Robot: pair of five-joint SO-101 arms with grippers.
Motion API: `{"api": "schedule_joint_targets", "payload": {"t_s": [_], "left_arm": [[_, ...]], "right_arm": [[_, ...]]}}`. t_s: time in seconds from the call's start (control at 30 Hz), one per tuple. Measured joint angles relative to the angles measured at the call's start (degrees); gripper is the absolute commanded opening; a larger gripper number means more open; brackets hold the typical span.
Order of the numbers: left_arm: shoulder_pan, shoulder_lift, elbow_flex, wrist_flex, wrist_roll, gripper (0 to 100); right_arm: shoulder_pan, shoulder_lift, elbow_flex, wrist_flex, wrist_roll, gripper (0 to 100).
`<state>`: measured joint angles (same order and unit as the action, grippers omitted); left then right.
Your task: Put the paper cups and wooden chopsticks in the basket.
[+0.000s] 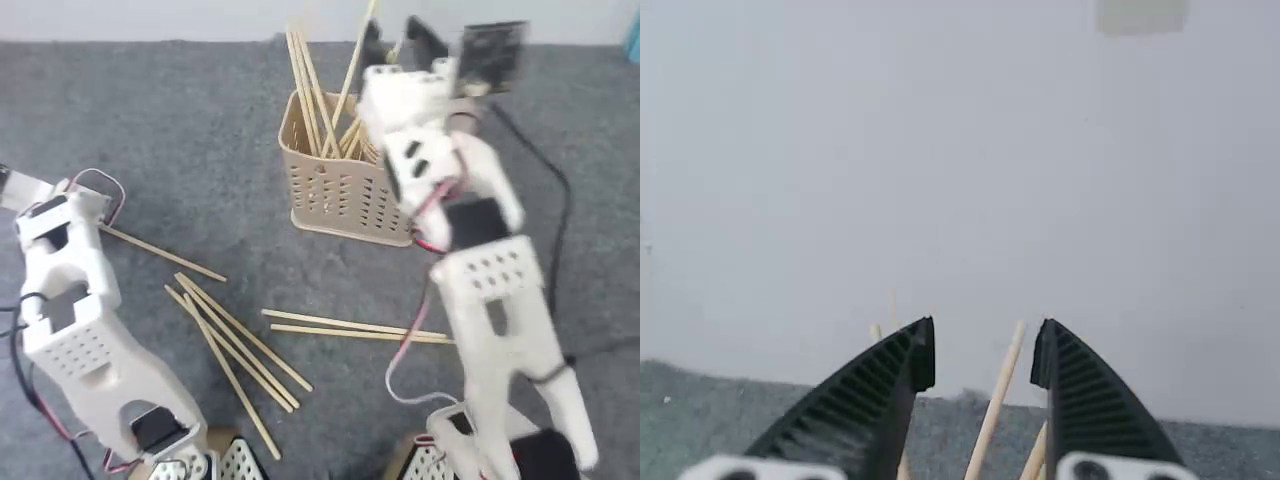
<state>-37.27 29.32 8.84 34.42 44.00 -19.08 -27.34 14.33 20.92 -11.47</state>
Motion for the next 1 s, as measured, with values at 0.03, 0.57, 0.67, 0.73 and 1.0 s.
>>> {"api": "schedule_joint_targets", "payload": {"t_s": [0.03, 0.57, 0.67, 0.73, 1.0], "left_arm": [[0.0, 0.0, 0.0, 0.0, 0.0, 1], [-0.2, 0.0, 0.0, 0.0, 0.0, 1], [-0.2, -0.2, 0.0, 0.0, 0.0, 1], [-0.2, -0.2, 0.0, 0.0, 0.0, 1], [0.8, -9.8, -1.8, 8.4, -2.5, 1]], "right_arm": [[0.4, -1.9, -1.3, 3.2, -0.2, 15.7], [4.2, -42.9, 23.3, 52.5, -6.2, 0.8], [7.1, -52.0, 37.9, 51.9, -6.2, 0.8], [10.0, -57.1, 47.6, 48.4, -4.4, 0.8], [12.8, -75.4, 80.5, 35.4, 5.0, 0.9]]}}
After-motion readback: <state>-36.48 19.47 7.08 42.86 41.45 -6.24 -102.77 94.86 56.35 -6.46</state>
